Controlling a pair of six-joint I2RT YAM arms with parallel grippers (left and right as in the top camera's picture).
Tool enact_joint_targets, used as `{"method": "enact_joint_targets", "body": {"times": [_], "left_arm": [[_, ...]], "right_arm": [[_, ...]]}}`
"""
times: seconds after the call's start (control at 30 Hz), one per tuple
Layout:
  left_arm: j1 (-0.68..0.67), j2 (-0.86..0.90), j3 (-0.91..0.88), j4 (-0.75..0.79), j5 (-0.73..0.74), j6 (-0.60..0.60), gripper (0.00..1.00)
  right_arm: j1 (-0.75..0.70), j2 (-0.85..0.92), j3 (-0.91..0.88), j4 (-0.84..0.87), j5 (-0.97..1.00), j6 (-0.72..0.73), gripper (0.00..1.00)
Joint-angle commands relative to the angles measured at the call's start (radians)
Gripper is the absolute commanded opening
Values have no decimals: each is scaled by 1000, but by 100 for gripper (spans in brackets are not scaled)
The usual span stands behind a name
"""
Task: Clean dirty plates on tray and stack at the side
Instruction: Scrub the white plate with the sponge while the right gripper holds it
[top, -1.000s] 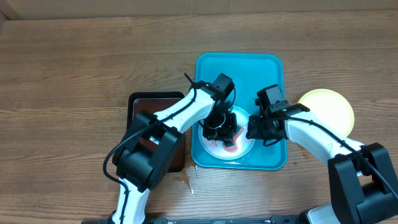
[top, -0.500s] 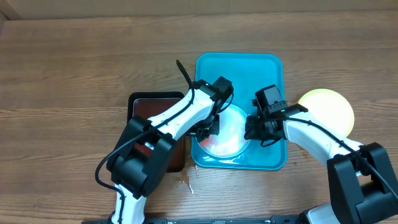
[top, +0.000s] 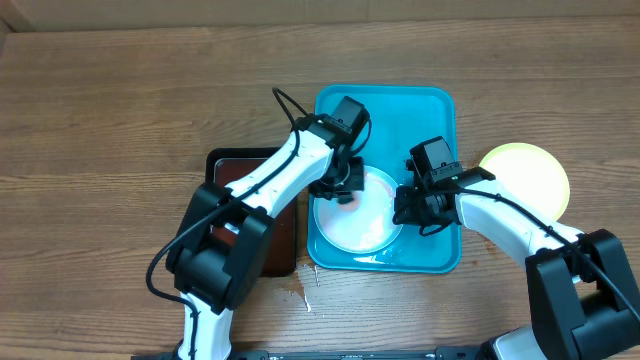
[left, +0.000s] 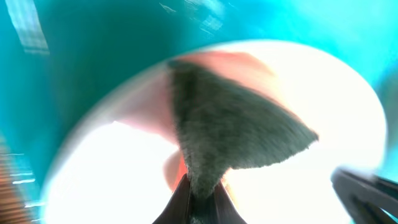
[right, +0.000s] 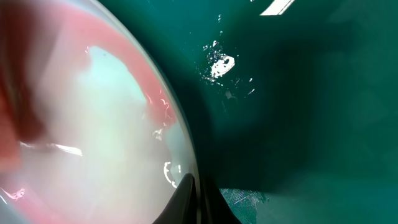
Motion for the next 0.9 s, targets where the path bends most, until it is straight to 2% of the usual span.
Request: {"method": "enact_joint_targets", "body": {"times": [0.0, 0.2, 0.37, 0.67, 0.87], "left_arm": [[-39, 60, 6, 24, 240, 13, 4], [-73, 82, 6, 23, 388, 29, 4], [-64, 82, 6, -12, 383, 32, 4], [1, 64, 7, -212, 45, 20, 4], [47, 17, 7, -268, -85, 19, 4]], "right_arm": [[-10, 10, -5, -6, 55, -3, 4], [-10, 10, -6, -10, 55, -3, 4], [-10, 10, -6, -10, 55, -3, 4], [-10, 10, -6, -10, 55, -3, 4], [-10, 10, -6, -10, 55, -3, 4]]}}
